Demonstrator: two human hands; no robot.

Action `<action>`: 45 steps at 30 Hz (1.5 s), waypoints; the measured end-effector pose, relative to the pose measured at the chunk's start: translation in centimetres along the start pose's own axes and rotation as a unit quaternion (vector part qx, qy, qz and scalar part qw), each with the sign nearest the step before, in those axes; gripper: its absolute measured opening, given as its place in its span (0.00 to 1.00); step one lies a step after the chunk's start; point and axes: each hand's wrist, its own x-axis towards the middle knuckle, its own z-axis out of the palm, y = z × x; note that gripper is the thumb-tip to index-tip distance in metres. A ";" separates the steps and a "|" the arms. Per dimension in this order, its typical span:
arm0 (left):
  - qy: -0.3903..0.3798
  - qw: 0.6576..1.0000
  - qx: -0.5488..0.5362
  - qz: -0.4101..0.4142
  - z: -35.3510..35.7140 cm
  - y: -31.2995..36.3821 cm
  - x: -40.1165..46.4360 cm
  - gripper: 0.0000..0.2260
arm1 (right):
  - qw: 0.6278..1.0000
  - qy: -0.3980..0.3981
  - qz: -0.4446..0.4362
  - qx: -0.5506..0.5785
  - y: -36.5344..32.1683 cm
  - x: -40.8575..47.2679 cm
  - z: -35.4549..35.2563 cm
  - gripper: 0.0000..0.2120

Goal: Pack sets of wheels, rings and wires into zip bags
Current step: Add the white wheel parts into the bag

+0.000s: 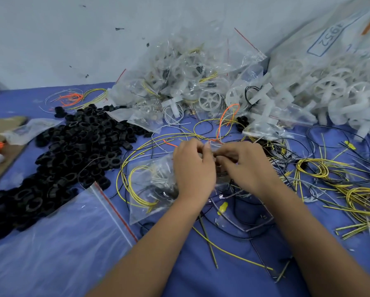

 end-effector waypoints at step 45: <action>0.091 0.953 -0.242 -0.161 -0.8 1.5 1.2 0.13 | 0.700 0.019 0.095 0.708 -1.5 1.0 -2.5 0.13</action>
